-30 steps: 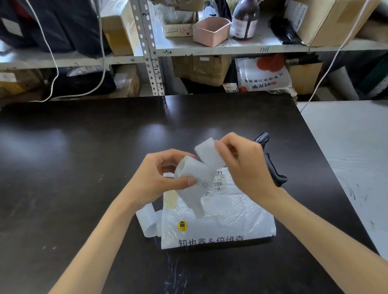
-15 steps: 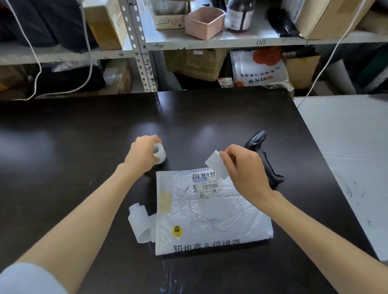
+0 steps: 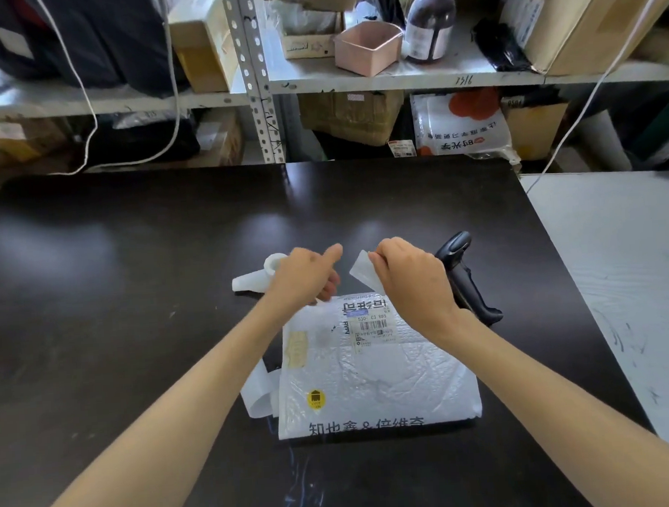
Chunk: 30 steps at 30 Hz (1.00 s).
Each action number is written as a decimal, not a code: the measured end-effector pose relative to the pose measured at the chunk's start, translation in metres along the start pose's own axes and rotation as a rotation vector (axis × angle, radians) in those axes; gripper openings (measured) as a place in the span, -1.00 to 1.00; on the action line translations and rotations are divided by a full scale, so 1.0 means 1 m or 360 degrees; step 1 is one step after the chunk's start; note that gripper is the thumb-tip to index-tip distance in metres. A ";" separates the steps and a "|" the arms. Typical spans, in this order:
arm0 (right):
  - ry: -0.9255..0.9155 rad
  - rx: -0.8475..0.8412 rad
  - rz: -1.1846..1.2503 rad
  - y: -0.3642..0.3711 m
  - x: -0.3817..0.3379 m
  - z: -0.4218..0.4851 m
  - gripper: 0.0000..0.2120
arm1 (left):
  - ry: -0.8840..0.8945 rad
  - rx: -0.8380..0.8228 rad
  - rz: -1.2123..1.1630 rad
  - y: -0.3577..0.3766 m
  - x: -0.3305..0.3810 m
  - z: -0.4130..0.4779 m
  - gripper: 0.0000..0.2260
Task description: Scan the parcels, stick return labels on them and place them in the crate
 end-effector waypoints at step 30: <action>0.1028 0.0065 0.1842 0.031 0.051 -0.092 -0.75 | 0.0129 -0.0277 -0.0877 0.045 -0.006 -0.070 -0.91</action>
Point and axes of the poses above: each hand's wrist, its own z-axis towards the middle knuckle, its own y-axis out of the palm, x = y × z, the point moved 10 cm from there along z, towards the middle knuckle, and after that the axes turned 9 degrees about z, right-handed, at the moved point
